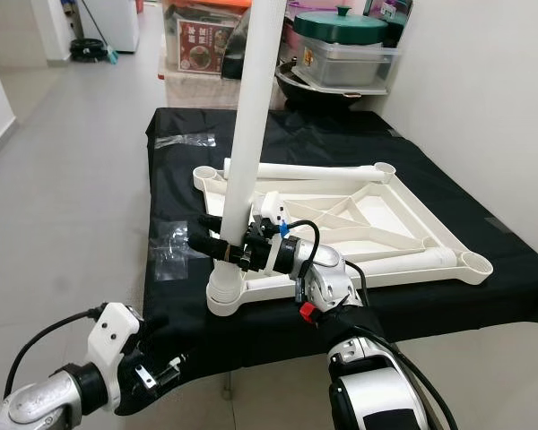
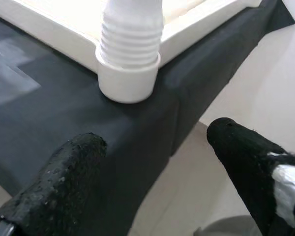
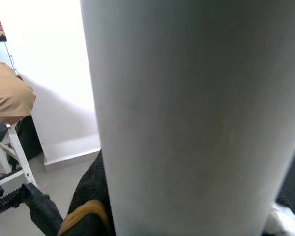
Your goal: Building children table
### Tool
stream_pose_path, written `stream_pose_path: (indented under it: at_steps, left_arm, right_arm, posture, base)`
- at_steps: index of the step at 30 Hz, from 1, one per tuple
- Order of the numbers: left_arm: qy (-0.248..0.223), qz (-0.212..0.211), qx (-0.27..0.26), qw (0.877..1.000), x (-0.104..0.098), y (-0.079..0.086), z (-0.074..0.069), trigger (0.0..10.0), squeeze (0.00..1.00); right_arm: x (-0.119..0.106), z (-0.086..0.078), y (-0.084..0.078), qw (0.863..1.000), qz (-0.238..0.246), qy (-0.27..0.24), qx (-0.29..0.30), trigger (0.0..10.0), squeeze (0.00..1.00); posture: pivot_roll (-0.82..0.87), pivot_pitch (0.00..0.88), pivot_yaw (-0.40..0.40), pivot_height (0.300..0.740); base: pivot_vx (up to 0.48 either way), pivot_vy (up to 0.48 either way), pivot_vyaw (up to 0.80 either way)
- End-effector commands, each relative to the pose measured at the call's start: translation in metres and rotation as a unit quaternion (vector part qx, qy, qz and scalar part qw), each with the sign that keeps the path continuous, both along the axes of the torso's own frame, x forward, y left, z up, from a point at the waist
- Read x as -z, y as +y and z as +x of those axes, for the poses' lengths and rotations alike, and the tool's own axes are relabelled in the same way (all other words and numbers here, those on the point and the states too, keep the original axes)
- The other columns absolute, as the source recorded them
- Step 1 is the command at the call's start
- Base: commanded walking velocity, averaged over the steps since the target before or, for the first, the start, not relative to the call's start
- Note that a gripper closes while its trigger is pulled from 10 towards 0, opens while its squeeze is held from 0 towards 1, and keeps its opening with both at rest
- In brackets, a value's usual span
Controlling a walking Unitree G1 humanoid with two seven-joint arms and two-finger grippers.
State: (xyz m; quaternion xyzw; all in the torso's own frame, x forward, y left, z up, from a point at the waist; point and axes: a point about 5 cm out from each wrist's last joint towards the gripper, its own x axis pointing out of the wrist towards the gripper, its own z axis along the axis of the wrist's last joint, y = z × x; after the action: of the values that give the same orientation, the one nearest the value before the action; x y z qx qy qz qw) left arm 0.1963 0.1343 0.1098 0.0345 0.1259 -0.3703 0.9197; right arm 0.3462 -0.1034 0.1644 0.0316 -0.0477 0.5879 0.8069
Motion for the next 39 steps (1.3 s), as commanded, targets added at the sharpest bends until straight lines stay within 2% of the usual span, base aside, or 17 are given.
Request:
stream_pose_path:
  at_steps: [1, 14, 22, 24, 25, 28, 33, 34, 35, 38, 39]
  left_arm:
    - [0.013, 0.004, -0.003, 1.0, 0.004, 0.001, 0.0, 10.0, 0.0]
    - [0.023, 0.008, 0.004, 1.0, 0.004, 0.002, -0.002, 10.0, 0.0]
    - [0.024, 0.0, 0.001, 1.0, 0.001, 0.003, -0.002, 10.0, 0.0]
    - [0.022, -0.002, -0.008, 1.0, 0.001, 0.005, 0.0, 10.0, 0.0]
    - [0.022, -0.002, -0.008, 1.0, 0.001, 0.005, 0.0, 10.0, 0.0]
    - [0.019, -0.003, -0.025, 1.0, 0.001, 0.008, 0.003, 10.0, 0.0]
    - [0.014, -0.004, -0.038, 0.999, 0.001, 0.009, 0.007, 10.0, 0.0]
    - [0.012, -0.003, -0.042, 0.999, 0.001, 0.009, 0.009, 10.0, 0.0]
    - [0.012, -0.003, -0.042, 0.999, 0.001, 0.009, 0.009, 10.0, 0.0]
    - [0.009, -0.004, -0.05, 0.999, -0.001, 0.011, 0.012, 10.0, 0.0]
    - [0.009, -0.004, -0.05, 0.999, -0.001, 0.011, 0.012, 10.0, 0.0]
  right_arm:
    - [0.003, -0.002, 0.003, 1.0, -0.013, 0.004, -0.013, 10.0, 0.0]
    - [0.007, -0.003, 0.004, 0.998, -0.031, 0.005, -0.049, 10.0, 0.0]
    - [0.01, -0.004, 0.007, 0.998, -0.034, 0.01, -0.048, 10.0, 0.0]
    - [0.018, -0.003, 0.009, 0.999, -0.047, 0.013, 0.002, 10.0, 0.0]
    - [0.018, -0.003, 0.009, 0.999, -0.047, 0.013, 0.002, 10.0, 0.0]
    - [0.028, -0.004, 0.011, 0.995, -0.063, 0.011, 0.078, 10.0, 0.0]
    - [0.034, -0.007, 0.013, 0.989, -0.075, 0.008, 0.126, 10.0, 0.0]
    - [0.037, -0.005, 0.012, 0.983, -0.076, 0.021, 0.166, 10.0, 0.0]
    - [0.037, -0.005, 0.012, 0.983, -0.076, 0.021, 0.166, 10.0, 0.0]
    - [0.048, -0.004, 0.006, 0.96, -0.099, 0.058, 0.254, 10.0, 0.0]
    - [0.048, -0.004, 0.006, 0.96, -0.099, 0.058, 0.254, 10.0, 0.0]
  posture:
    - [0.11, 0.0, -0.104, 0.74]
    - [0.11, 0.0, -0.097, 0.74]
    - [0.12, 0.0, -0.097, 0.74]
    - [0.11, 0.0, -0.099, 0.74]
    - [0.11, 0.0, -0.099, 0.74]
    - [0.1, 0.0, -0.108, 0.74]
    - [0.09, 0.0, -0.108, 0.74]
    - [0.09, 0.0, -0.109, 0.74]
    - [0.09, 0.0, -0.109, 0.74]
    - [0.09, 0.0, -0.111, 0.74]
    - [0.09, 0.0, -0.111, 0.74]
  base:
    - [0.0, 0.0, 0.0]
    - [0.0, 0.0, 0.0]
    - [0.0, 0.0, 0.0]
    - [0.0, 0.0, 0.0]
    - [0.0, 0.0, 0.0]
    - [0.0, 0.0, 0.0]
    - [0.0, 0.0, 0.0]
    - [0.0, 0.0, 0.0]
    - [0.0, 0.0, 0.0]
    - [0.0, 0.0, 0.0]
    - [0.0, 0.0, 0.0]
